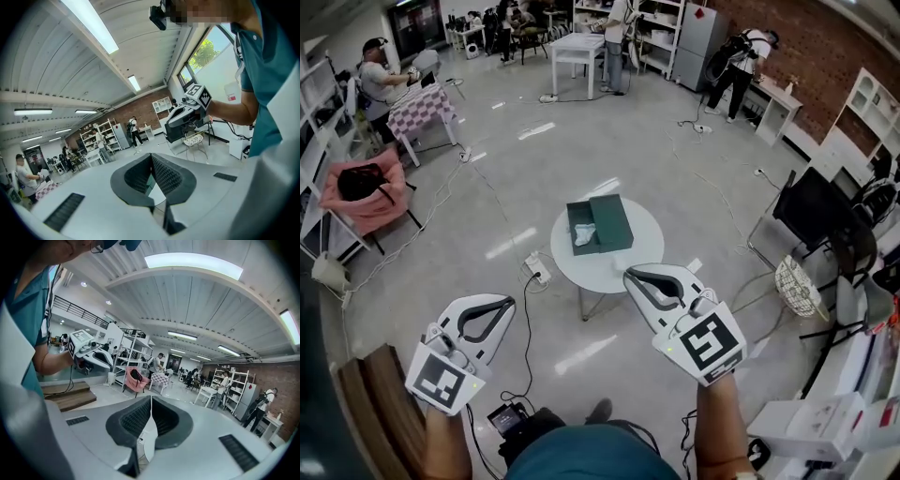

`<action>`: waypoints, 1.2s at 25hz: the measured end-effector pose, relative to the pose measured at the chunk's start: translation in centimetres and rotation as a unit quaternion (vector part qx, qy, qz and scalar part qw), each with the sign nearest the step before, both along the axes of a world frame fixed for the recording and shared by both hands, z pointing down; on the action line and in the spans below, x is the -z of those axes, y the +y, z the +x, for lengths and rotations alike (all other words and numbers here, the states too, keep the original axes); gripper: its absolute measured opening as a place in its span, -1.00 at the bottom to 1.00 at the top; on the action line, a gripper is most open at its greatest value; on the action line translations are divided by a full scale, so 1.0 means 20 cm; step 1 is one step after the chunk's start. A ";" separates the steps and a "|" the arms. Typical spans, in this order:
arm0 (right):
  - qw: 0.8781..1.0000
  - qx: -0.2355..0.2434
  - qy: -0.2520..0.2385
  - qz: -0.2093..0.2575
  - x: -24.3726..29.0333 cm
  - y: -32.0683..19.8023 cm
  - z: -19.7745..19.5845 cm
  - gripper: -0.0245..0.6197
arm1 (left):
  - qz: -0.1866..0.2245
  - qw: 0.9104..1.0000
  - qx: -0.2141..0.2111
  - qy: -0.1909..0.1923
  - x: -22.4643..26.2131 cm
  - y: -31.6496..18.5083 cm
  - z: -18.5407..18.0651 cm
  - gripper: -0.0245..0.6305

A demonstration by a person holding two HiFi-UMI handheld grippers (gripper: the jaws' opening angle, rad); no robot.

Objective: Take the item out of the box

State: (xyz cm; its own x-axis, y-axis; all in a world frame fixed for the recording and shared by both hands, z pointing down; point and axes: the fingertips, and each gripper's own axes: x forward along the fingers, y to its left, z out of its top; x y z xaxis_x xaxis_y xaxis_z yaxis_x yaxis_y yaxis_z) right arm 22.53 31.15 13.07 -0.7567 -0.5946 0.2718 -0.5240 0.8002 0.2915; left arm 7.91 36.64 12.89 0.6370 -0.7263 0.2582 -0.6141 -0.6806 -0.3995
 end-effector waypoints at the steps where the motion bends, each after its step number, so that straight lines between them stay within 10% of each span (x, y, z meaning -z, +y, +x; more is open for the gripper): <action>1: 1.000 -0.003 0.000 -0.003 -0.02 -0.03 0.04 -0.80 | -0.002 1.000 -0.003 0.000 -0.02 -0.04 0.05 -0.87; 8: 0.999 -0.039 0.006 -0.020 -0.16 -0.35 0.23 -0.80 | -0.014 0.999 -0.022 0.021 -0.08 -0.48 0.20 -0.87; 30: 0.982 -0.186 0.025 -0.036 -0.10 -1.51 -0.29 -0.80 | -0.002 0.989 -0.140 0.041 -0.02 -1.99 -0.36 -0.87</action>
State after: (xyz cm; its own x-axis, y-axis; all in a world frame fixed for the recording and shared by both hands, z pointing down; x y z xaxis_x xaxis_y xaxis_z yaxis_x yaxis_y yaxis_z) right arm 16.78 0.87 14.98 -0.4764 -0.8045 0.3548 -0.7702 0.5764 0.2730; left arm 0.74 -3.07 13.21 0.8314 -0.5183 0.2003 -0.4321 -0.8297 -0.3534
